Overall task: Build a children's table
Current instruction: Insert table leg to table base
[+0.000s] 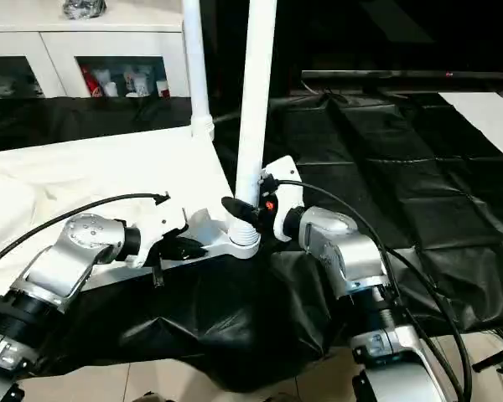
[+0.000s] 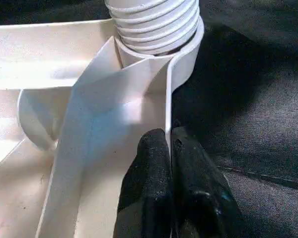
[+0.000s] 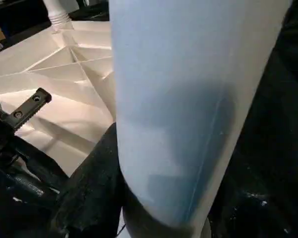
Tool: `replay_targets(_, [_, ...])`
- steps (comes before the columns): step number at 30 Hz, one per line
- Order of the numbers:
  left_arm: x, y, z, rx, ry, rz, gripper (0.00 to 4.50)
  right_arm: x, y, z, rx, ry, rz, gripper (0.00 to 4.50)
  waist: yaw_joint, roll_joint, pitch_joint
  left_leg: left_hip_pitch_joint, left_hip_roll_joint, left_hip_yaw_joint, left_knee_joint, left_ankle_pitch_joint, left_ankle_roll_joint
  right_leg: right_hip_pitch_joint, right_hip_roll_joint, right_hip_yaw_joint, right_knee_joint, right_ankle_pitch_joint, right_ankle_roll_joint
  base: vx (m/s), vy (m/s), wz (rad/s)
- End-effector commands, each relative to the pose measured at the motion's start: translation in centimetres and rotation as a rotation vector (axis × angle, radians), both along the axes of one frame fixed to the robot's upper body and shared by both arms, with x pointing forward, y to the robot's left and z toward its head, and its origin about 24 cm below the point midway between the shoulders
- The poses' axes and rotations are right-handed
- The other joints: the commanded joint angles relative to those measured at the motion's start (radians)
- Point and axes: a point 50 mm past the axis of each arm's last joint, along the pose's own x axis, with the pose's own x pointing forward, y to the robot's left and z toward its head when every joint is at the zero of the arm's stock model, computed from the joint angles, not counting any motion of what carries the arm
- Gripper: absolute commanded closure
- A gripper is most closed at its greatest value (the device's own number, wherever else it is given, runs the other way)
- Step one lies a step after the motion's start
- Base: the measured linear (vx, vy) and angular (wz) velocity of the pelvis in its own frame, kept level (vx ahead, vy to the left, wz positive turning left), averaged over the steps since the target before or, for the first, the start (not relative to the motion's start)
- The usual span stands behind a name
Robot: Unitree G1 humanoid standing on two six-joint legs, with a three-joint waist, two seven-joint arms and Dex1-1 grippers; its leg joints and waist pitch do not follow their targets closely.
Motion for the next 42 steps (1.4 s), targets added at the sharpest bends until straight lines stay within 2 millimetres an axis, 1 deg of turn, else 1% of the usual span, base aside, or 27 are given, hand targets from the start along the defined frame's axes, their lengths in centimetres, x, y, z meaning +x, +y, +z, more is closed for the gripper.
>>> replay_targets(1, [-0.2, 0.0, -0.3, 0.007, -0.011, -0.031, 4.50, 0.0, -0.1, -0.7, -0.051, 0.047, 0.020, 2.62, 0.003, -0.001, -0.067, 0.011, 0.008, -0.004, -0.070, -0.310, -0.001, 0.042, -0.063, 0.037, -0.092, -0.429, -0.140, 0.000, 0.000, 0.00])
replay_targets(4, [-0.3, 0.1, -0.1, 0.015, -0.023, -0.067, 4.50, -0.1, -0.1, -0.9, -0.070, 0.060, 0.045, 2.62, 0.005, -0.001, -0.069, 0.009, 0.010, -0.005, -0.071, -0.294, -0.002, 0.044, -0.064, 0.038, -0.089, -0.407, -0.140, 0.000, 0.000, 0.00])
replay_targets(8, [-0.4, 0.2, 0.0, 0.024, -0.024, -0.091, 4.50, 0.1, 0.0, -1.2, -0.102, 0.092, 0.051, 2.62, 0.004, 0.001, -0.070, 0.009, 0.010, -0.005, -0.072, -0.291, -0.005, 0.044, -0.064, 0.039, -0.083, -0.377, -0.156, 0.000, 0.000, 0.00])
replay_targets(11, [-0.5, 0.3, 0.1, 0.035, -0.023, -0.109, 4.50, 0.1, 0.1, -1.1, -0.090, 0.092, 0.057, 2.62, 0.001, 0.001, -0.068, 0.011, 0.010, -0.005, -0.071, -0.306, -0.008, 0.043, -0.064, 0.039, -0.085, -0.389, -0.158, 0.000, 0.000, 0.00])
replay_targets(12, [-0.6, 0.3, 0.0, 0.037, -0.022, -0.111, 4.50, 0.1, 0.2, -1.0, -0.082, 0.092, 0.057, 2.62, 0.000, -0.004, -0.068, 0.011, 0.010, -0.004, -0.071, -0.306, -0.007, 0.043, -0.064, 0.039, -0.087, -0.394, -0.156, 0.000, 0.000, 0.00])
replay_targets(14, [-0.6, 0.4, 0.0, 0.038, -0.024, -0.111, 4.50, 0.1, 0.1, -1.1, -0.066, 0.094, 0.050, 2.62, 0.000, -0.001, -0.068, 0.010, 0.010, -0.005, -0.072, -0.307, -0.007, 0.042, -0.065, 0.039, -0.087, -0.406, -0.152, 0.000, 0.000, 0.00])
replay_targets(18, [-0.4, 0.4, 0.1, 0.033, -0.028, -0.098, 4.50, 0.0, -0.5, -1.5, -0.004, 0.115, 0.012, 2.62, 0.000, -0.001, -0.068, 0.011, 0.011, -0.004, -0.072, -0.308, -0.008, 0.042, -0.066, 0.039, -0.089, -0.415, -0.147, 0.000, 0.000, 0.00])
replay_targets(19, [-0.3, 0.4, 0.1, 0.031, -0.029, -0.092, 4.50, -0.1, -0.7, -1.6, 0.021, 0.122, 0.001, 2.62, 0.001, 0.003, -0.068, 0.013, 0.012, -0.005, -0.072, -0.309, -0.009, 0.041, -0.066, 0.040, -0.088, -0.412, -0.149, 0.000, 0.000, 0.00])
replay_targets(20, [-0.2, 0.4, 0.2, 0.029, -0.030, -0.087, 4.50, -0.1, -0.9, -1.7, 0.049, 0.132, -0.012, 2.62, 0.001, 0.004, -0.069, 0.013, 0.011, -0.005, -0.072, -0.311, -0.008, 0.041, -0.065, 0.040, -0.089, -0.406, -0.151, 0.000, 0.000, 0.00])
replay_targets(21, [-0.2, 0.4, 0.2, 0.028, -0.030, -0.084, 4.50, -0.1, -1.0, -1.7, 0.065, 0.138, -0.019, 2.62, 0.001, 0.002, -0.068, 0.013, 0.012, -0.005, -0.073, -0.311, -0.009, 0.041, -0.065, 0.039, -0.088, -0.397, -0.154, 0.000, 0.000, 0.00])
replay_targets(22, [-0.1, 0.5, 0.2, 0.028, -0.030, -0.079, 4.50, -0.2, -1.2, -1.9, 0.087, 0.145, -0.031, 2.62, 0.002, 0.006, -0.069, 0.013, 0.012, -0.005, -0.072, -0.312, -0.010, 0.041, -0.065, 0.039, -0.087, -0.389, -0.158, 0.000, 0.000, 0.00])
replay_targets(24, [-0.1, 0.5, 0.2, 0.028, -0.031, -0.076, 4.50, -0.4, -1.4, -2.1, 0.114, 0.155, -0.046, 2.62, 0.002, 0.004, -0.070, 0.012, 0.011, -0.004, -0.073, -0.313, -0.009, 0.043, -0.065, 0.039, -0.088, -0.385, -0.160, 0.000, 0.000, 0.00])
replay_targets(25, [0.0, 0.5, 0.2, 0.028, -0.032, -0.073, 4.50, -0.6, -1.7, -2.5, 0.144, 0.163, -0.061, 2.62, 0.003, 0.007, -0.070, 0.013, 0.011, -0.005, -0.073, -0.316, -0.010, 0.042, -0.065, 0.038, -0.088, -0.390, -0.162, 0.000, 0.000, 0.00])
replay_targets(27, [0.1, 0.5, 0.3, 0.029, -0.032, -0.071, 4.50, -0.8, -1.9, -2.7, 0.166, 0.168, -0.072, 2.62, 0.004, 0.006, -0.070, 0.013, 0.011, -0.004, -0.072, -0.319, -0.010, 0.043, -0.066, 0.039, -0.090, -0.395, -0.158, 0.000, 0.000, 0.00])
replay_targets(28, [0.3, 0.6, 0.3, 0.029, -0.035, -0.064, 4.50, -1.2, -2.1, -3.2, 0.194, 0.176, -0.081, 2.62, 0.005, 0.011, -0.070, 0.013, 0.011, -0.005, -0.073, -0.319, -0.009, 0.042, -0.065, 0.038, -0.090, -0.392, -0.159, 0.000, 0.000, 0.00])
replay_targets(29, [0.5, 0.7, 0.4, 0.029, -0.040, -0.055, 4.50, -1.7, -2.1, -3.7, 0.200, 0.176, -0.078, 2.62, 0.006, 0.012, -0.069, 0.013, 0.011, -0.005, -0.074, -0.326, -0.010, 0.042, -0.064, 0.037, -0.091, -0.395, -0.157, 0.000, 0.000, 0.00])
replay_targets(31, [0.6, 0.7, 0.5, 0.028, -0.043, -0.047, 4.50, -2.0, -2.1, -4.1, 0.202, 0.168, -0.079, 2.62, 0.007, 0.010, -0.070, 0.014, 0.012, -0.006, -0.075, -0.331, -0.011, 0.041, -0.065, 0.037, -0.091, -0.394, -0.159, 0.000, 0.000, 0.00])
replay_targets(32, [0.6, 0.7, 0.5, 0.029, -0.044, -0.046, 4.50, -2.1, -2.2, -4.3, 0.207, 0.168, -0.087, 2.62, 0.008, 0.013, -0.068, 0.015, 0.011, -0.007, -0.076, -0.341, -0.013, 0.041, -0.065, 0.036, -0.091, -0.404, -0.158, 0.000, 0.000, 0.00])
replay_targets(33, [0.7, 0.7, 0.5, 0.031, -0.048, -0.043, 4.50, -2.2, -2.3, -4.7, 0.205, 0.169, -0.103, 2.62, 0.008, 0.014, -0.069, 0.016, 0.011, -0.006, -0.075, -0.345, -0.012, 0.040, -0.065, 0.036, -0.093, -0.410, -0.157, 0.000, 0.000, 0.00])
replay_targets(34, [0.8, 0.8, 0.5, 0.032, -0.050, -0.041, 4.50, -2.3, -2.4, -4.9, 0.200, 0.168, -0.111, 2.62, 0.008, 0.012, -0.067, 0.017, 0.011, -0.006, -0.076, -0.360, -0.013, 0.038, -0.065, 0.036, -0.096, -0.432, -0.153, 0.000, 0.000, 0.00])
replay_targets(35, [0.8, 0.8, 0.6, 0.033, -0.050, -0.039, 4.50, -2.4, -2.5, -5.1, 0.196, 0.168, -0.119, 2.62, 0.009, 0.017, -0.066, 0.019, 0.010, -0.008, -0.076, -0.372, -0.015, 0.037, -0.066, 0.035, -0.099, -0.456, -0.146, 0.000, 0.000, 0.00])
replay_targets(36, [0.8, 0.8, 0.6, 0.033, -0.050, -0.038, 4.50, -2.4, -2.5, -5.2, 0.195, 0.168, -0.122, 2.62, 0.008, 0.014, -0.066, 0.018, 0.009, -0.008, -0.076, -0.374, -0.014, 0.037, -0.066, 0.035, -0.101, -0.462, -0.143, 0.000, 0.000, 0.00])
replay_targets(37, [0.9, 0.9, 0.6, 0.036, -0.053, -0.036, 4.50, -2.7, -2.6, -5.5, 0.153, 0.140, -0.119, 2.62, 0.009, 0.014, -0.066, 0.019, 0.010, -0.009, -0.077, -0.376, -0.014, 0.037, -0.066, 0.034, -0.101, -0.472, -0.139, 0.000, 0.000, 0.00])
replay_targets(38, [1.0, 0.9, 0.6, 0.038, -0.055, -0.035, 4.50, -2.8, -2.6, -5.5, 0.127, 0.124, -0.113, 2.62, 0.009, 0.018, -0.065, 0.019, 0.010, -0.009, -0.076, -0.383, -0.015, 0.035, -0.067, 0.034, -0.104, -0.483, -0.132, 0.000, 0.000, 0.00])
replay_targets(39, [1.0, 0.9, 0.6, 0.039, -0.055, -0.035, 4.50, -2.9, -2.5, -5.5, 0.114, 0.115, -0.110, 2.62, 0.009, 0.018, -0.065, 0.019, 0.010, -0.009, -0.076, -0.383, -0.015, 0.035, -0.067, 0.034, -0.104, -0.483, -0.132, 0.000, 0.000, 0.00])
replay_targets(40, [1.0, 0.9, 0.6, 0.039, -0.056, -0.035, 4.50, -3.0, -2.5, -5.6, 0.087, 0.099, -0.105, 2.62, 0.009, 0.016, -0.065, 0.018, 0.010, -0.011, -0.078, -0.386, -0.015, 0.036, -0.065, 0.033, -0.104, -0.493, -0.122, 0.000, 0.000, 0.00])
replay_targets(42, [1.1, 0.9, 0.6, 0.039, -0.056, -0.034, 4.50, -3.3, -2.5, -5.7, 0.065, 0.089, -0.097, 2.62, 0.007, 0.015, -0.064, 0.019, 0.008, -0.011, -0.078, -0.397, -0.013, 0.034, -0.065, 0.032, -0.106, -0.513, -0.117, 0.000, 0.000, 0.00])
